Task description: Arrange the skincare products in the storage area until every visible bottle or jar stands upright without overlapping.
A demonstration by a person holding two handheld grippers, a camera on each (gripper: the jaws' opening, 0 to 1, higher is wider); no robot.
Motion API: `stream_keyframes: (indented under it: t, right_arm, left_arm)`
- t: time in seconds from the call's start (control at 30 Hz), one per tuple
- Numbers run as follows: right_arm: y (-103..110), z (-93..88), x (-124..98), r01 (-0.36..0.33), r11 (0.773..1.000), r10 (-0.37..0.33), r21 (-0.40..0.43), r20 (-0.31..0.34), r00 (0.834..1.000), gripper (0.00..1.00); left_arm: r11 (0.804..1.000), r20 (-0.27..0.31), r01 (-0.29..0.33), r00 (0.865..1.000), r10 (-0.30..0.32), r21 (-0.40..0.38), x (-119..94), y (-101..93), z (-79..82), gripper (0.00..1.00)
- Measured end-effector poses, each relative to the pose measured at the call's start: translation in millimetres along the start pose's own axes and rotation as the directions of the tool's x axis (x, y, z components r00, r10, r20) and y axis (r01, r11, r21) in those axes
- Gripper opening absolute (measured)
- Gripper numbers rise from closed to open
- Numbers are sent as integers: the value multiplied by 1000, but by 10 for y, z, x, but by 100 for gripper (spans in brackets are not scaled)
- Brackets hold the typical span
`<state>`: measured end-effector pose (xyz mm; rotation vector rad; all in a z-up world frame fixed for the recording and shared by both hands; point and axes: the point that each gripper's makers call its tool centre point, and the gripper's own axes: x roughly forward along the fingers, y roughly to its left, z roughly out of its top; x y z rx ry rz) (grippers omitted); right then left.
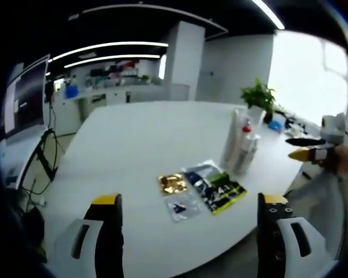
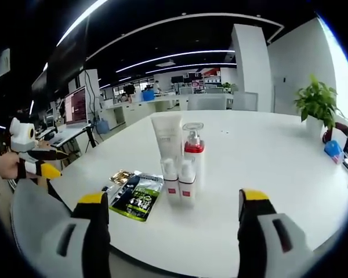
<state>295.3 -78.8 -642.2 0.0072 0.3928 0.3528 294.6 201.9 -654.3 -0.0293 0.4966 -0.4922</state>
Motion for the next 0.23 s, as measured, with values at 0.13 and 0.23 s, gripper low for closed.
stream_keyframes:
  t: [0.13,0.23]
  right_arm:
    - [16,-9,5,-6,1000,6,-9,-6,1000,93]
    - [18,-15,2,-5,1000,5,-10,-8,1000,93]
  left_arm:
    - [1000,7,-4,1000,4,-7,-7,7,10,94]
    - [1000,7,-4,1000,4,-6,-7,3,10,94]
